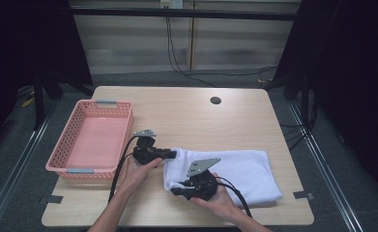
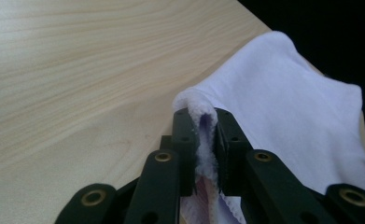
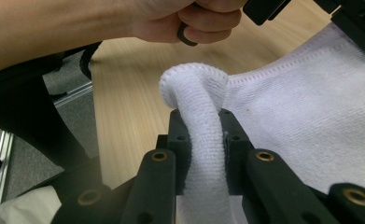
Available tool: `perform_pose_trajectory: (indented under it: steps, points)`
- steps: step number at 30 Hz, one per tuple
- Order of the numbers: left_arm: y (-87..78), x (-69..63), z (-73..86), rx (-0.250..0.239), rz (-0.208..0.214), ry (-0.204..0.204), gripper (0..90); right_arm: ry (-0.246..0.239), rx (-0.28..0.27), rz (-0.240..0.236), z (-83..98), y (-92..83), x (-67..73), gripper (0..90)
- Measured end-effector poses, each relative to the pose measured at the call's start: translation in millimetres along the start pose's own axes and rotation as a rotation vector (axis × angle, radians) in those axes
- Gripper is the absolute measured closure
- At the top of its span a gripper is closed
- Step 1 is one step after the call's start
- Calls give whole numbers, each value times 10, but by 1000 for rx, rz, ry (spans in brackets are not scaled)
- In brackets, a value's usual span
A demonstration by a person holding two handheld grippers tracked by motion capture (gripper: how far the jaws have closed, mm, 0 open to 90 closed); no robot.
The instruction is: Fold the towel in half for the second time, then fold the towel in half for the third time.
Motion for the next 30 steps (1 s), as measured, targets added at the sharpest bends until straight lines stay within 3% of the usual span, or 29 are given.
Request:
perform_pose_trajectory:
  steps: [6,11,17,19,22,25,26,30]
  points:
    - [-121,-49,-76,-31,-10,1,806,-8,-10,-10,-68,14,45,784]
    - [-173,-94,-146,-39,-5,26,806,10,-26,-20,-127,-9,61,785]
    - [-267,-51,-162,-48,-31,3,806,16,-43,-24,-232,8,80,785]
    - [-340,-72,-173,-48,-35,11,806,25,-48,-36,-281,13,120,784]
    - [-475,-95,-214,-56,-56,21,805,-10,-54,-31,-377,17,195,785]
    - [-577,-124,-262,-94,-54,-8,805,-9,-73,-38,-507,16,258,785]
    - [-588,-141,-267,-92,-75,-5,804,1,-78,-38,-551,16,274,785]
    - [-661,-260,-338,-93,-68,15,804,-2,-98,-61,-679,-40,382,786]
Point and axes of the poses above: each handheld gripper's, and its own axes: y roughly forward along the jaws, z roughly out of its underside, x roughly to its left, the point moved 10 cm from there along y, roughly forward along the jaws, and after that the axes turned 7 degrees about z, right-handed, at the moved point
